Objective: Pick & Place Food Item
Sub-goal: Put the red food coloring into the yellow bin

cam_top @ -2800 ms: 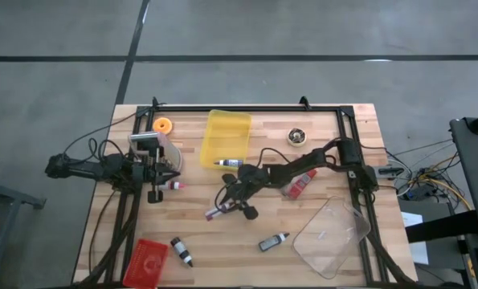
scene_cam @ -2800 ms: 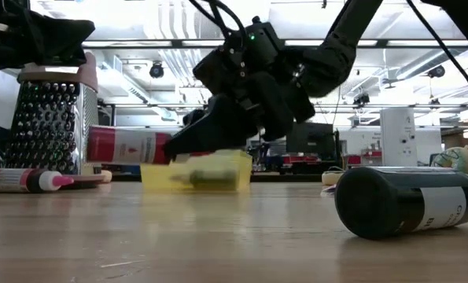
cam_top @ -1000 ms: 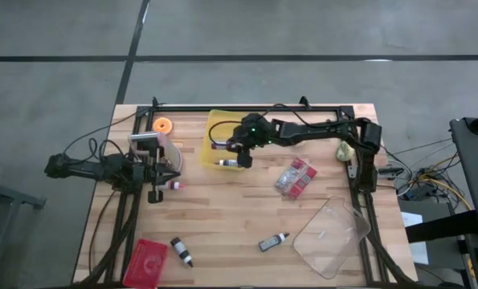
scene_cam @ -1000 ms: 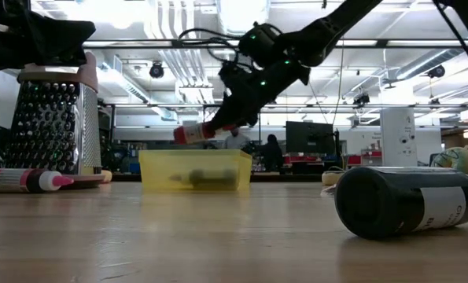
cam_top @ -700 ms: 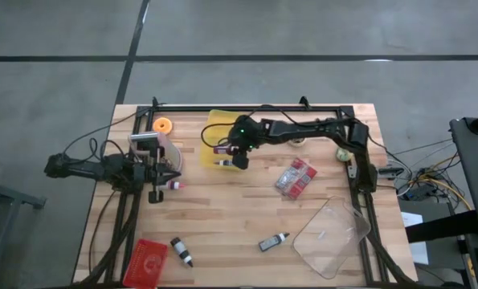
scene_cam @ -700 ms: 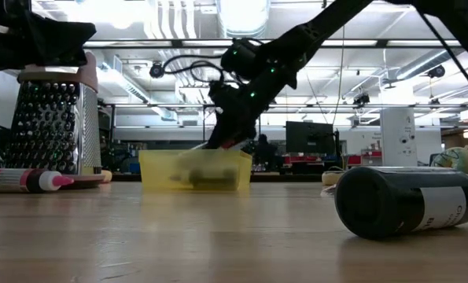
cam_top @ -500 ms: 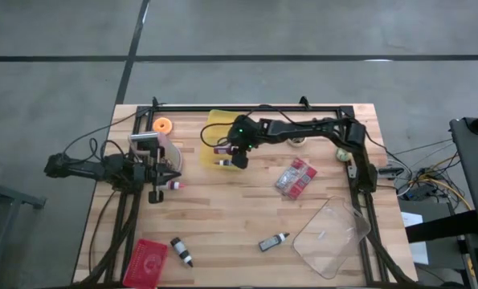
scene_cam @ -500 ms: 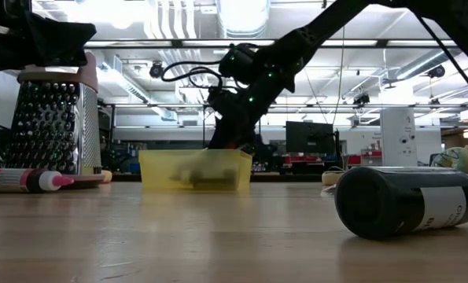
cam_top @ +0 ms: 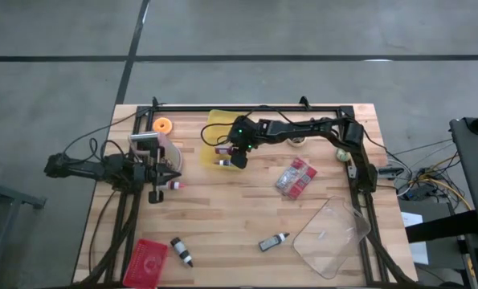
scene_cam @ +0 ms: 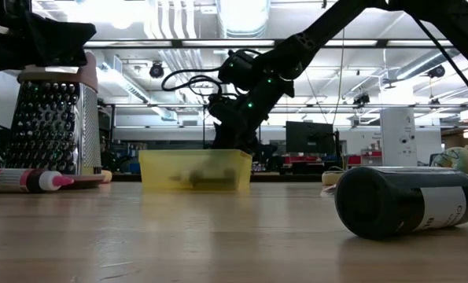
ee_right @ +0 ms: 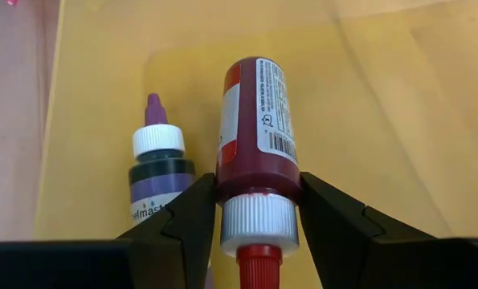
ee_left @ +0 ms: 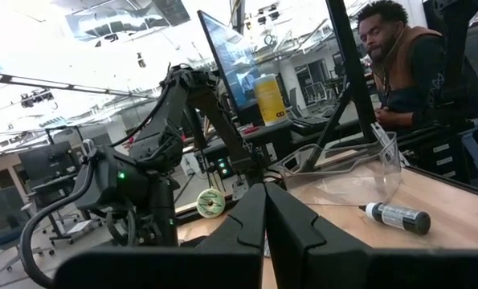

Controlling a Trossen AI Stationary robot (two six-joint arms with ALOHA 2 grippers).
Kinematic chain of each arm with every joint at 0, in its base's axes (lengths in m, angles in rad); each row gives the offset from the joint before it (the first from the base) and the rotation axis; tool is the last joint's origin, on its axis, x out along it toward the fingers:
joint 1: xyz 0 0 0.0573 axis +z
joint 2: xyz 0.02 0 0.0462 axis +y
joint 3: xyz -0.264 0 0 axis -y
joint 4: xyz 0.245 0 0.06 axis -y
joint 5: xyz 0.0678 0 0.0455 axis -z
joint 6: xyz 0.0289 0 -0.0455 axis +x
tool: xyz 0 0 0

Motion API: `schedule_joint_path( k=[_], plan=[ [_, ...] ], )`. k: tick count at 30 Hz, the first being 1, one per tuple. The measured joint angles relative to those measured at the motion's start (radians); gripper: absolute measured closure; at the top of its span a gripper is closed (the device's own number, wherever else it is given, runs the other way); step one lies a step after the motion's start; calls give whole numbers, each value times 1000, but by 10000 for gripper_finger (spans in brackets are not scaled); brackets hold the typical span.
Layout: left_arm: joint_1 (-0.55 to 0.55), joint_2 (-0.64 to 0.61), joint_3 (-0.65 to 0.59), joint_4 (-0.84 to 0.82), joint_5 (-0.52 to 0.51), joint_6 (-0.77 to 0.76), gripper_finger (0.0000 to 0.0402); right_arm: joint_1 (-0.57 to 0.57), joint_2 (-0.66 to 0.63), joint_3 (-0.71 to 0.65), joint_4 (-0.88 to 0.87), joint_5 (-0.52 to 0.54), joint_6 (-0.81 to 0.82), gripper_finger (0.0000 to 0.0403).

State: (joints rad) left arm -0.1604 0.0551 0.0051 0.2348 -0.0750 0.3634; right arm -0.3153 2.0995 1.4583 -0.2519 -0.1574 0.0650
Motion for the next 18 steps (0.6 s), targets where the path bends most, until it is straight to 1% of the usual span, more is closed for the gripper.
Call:
schedule_joint_path(
  k=[4,18],
  plan=[
    [0,0,0,0,0,0,388,-3,0,-2,-4,0,42,244],
    [0,0,0,0,0,0,388,-2,0,-5,-4,0,48,243]
  ],
)
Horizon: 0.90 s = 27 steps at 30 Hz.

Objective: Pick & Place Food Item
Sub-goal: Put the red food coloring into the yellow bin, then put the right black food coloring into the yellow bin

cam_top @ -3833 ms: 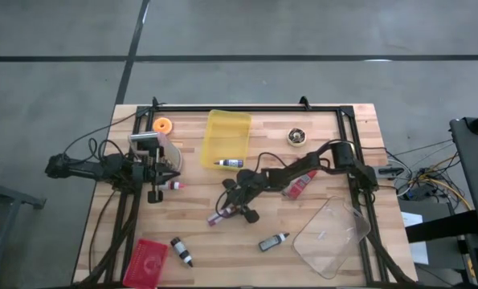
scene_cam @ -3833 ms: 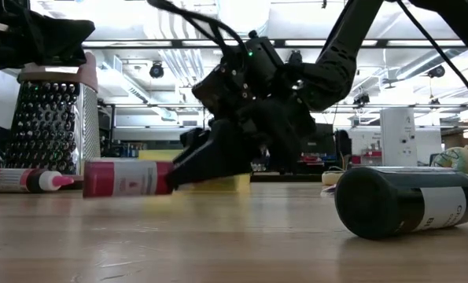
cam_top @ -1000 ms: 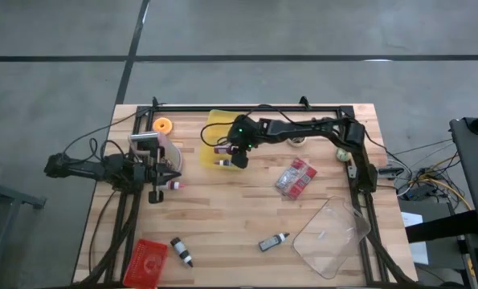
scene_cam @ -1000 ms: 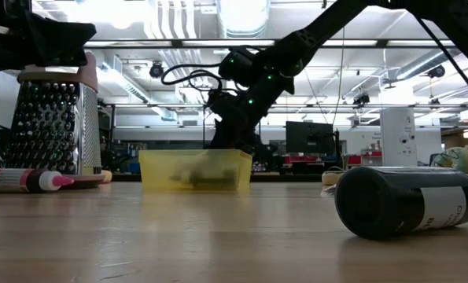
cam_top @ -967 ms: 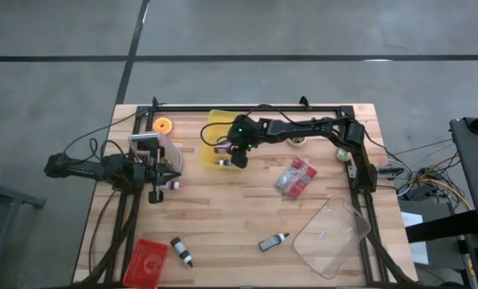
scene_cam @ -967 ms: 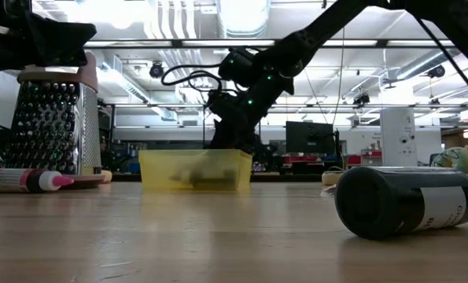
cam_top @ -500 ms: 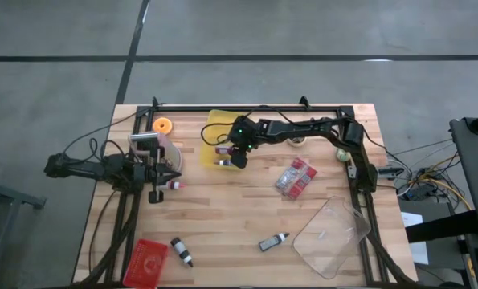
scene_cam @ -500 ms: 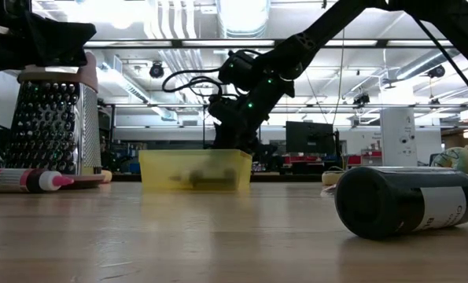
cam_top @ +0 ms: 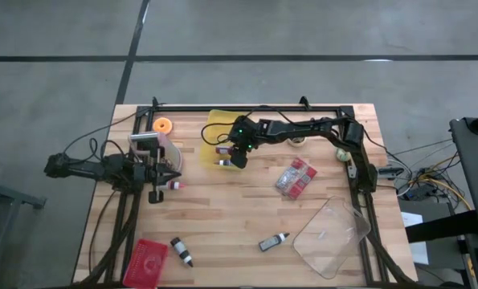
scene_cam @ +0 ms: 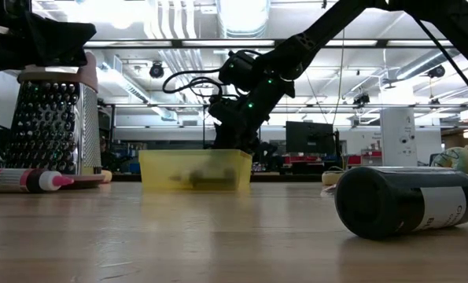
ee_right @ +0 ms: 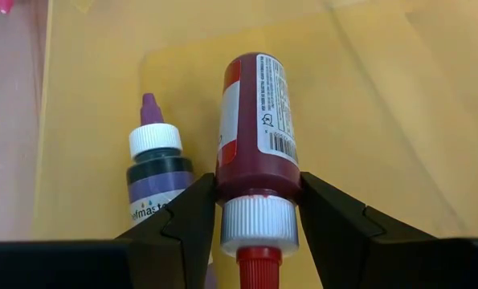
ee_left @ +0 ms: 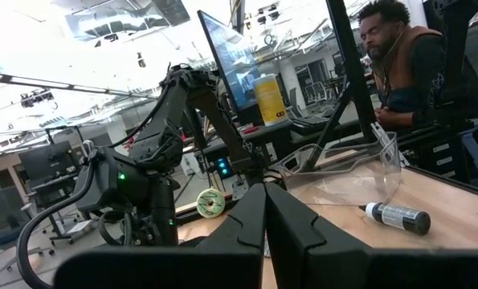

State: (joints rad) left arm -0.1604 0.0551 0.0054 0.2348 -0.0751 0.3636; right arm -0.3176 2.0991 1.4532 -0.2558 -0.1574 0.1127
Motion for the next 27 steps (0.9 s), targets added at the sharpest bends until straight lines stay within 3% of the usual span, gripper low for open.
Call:
schedule_joint_path(
  k=[27],
  plan=[
    [0,0,0,0,0,0,388,1,0,-2,-3,-7,-10,185]
  ],
)
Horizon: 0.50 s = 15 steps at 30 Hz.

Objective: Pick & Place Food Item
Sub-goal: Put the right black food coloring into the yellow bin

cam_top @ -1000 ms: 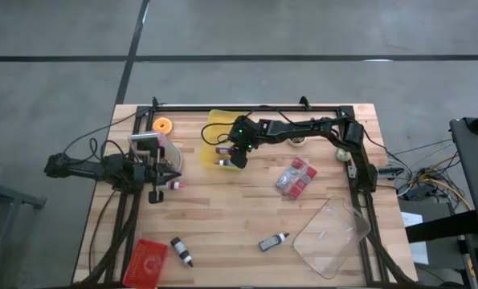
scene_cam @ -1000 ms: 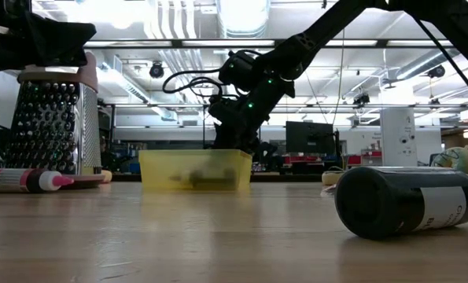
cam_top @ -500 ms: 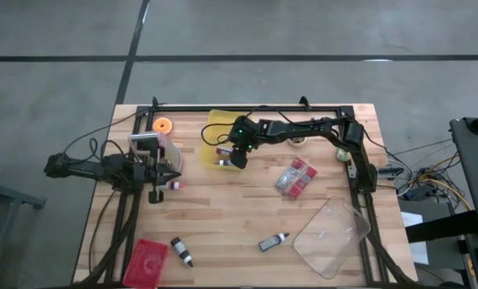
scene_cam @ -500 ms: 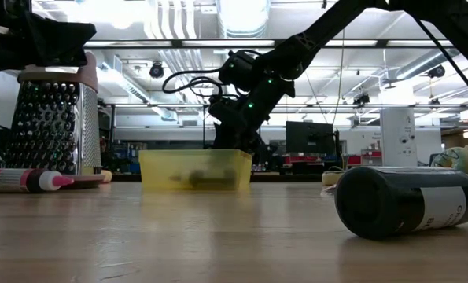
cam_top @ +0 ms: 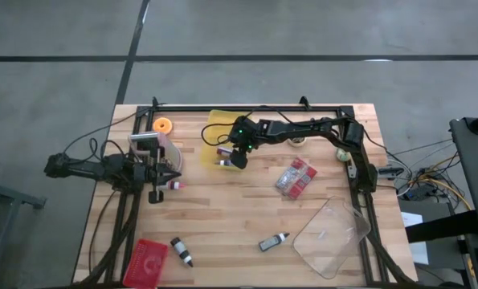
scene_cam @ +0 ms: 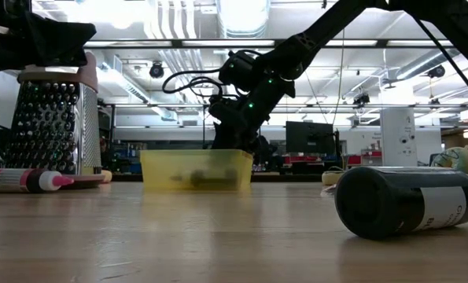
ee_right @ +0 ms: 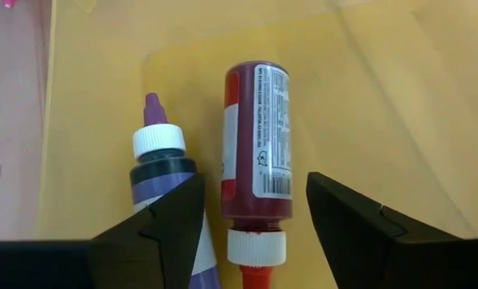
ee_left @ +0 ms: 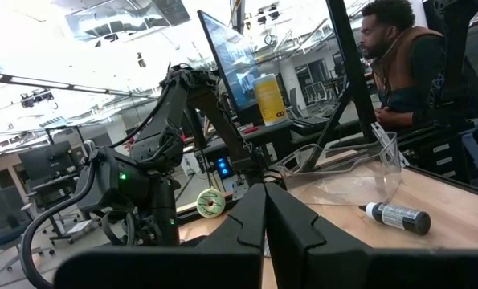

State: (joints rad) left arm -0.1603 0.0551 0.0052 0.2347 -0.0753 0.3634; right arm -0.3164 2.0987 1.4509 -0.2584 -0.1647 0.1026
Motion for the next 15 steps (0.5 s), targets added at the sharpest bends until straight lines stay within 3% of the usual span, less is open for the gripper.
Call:
schedule_joint_path(
  k=[15],
  plan=[
    [0,0,0,0,0,0,388,0,0,-2,38,-27,-28,160]
  ],
)
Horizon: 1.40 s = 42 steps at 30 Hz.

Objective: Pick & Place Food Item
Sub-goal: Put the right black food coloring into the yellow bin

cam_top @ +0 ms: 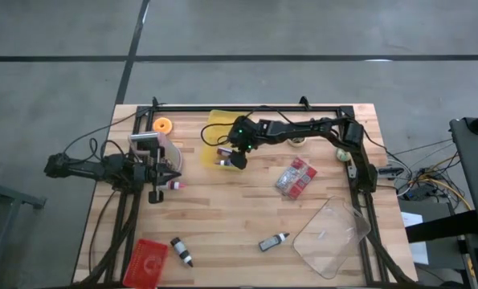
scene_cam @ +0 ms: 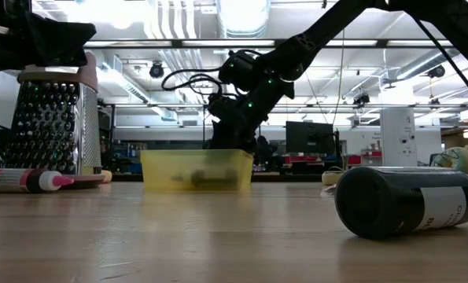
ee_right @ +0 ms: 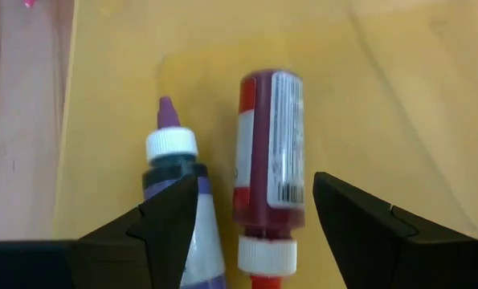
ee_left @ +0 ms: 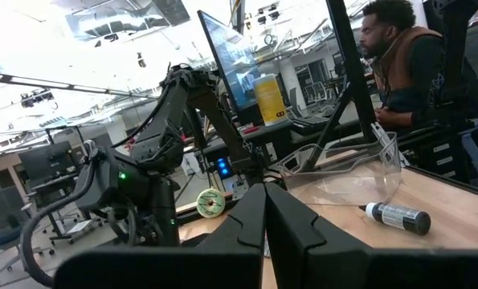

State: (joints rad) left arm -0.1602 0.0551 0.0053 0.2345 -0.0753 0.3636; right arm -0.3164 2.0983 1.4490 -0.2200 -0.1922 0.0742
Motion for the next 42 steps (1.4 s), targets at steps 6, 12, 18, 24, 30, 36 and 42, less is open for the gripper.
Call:
schedule_joint_path(
  k=[6,12,18,24,30,36,42],
  plan=[
    [0,0,0,0,0,0,388,4,-35,2,105,-37,-2,171],
    [0,0,0,0,0,0,388,35,-72,2,130,-43,-71,172],
    [0,0,0,0,0,0,388,84,-110,2,147,-35,-83,172],
    [0,0,0,0,0,0,388,154,-151,-1,147,86,-111,172],
    [0,0,0,-3,0,0,388,226,-195,-39,142,189,-111,172],
    [0,1,0,-5,0,0,388,300,-280,-134,160,271,-103,172],
    [0,3,0,-6,0,0,388,374,-425,-321,278,405,-100,172]
  ],
)
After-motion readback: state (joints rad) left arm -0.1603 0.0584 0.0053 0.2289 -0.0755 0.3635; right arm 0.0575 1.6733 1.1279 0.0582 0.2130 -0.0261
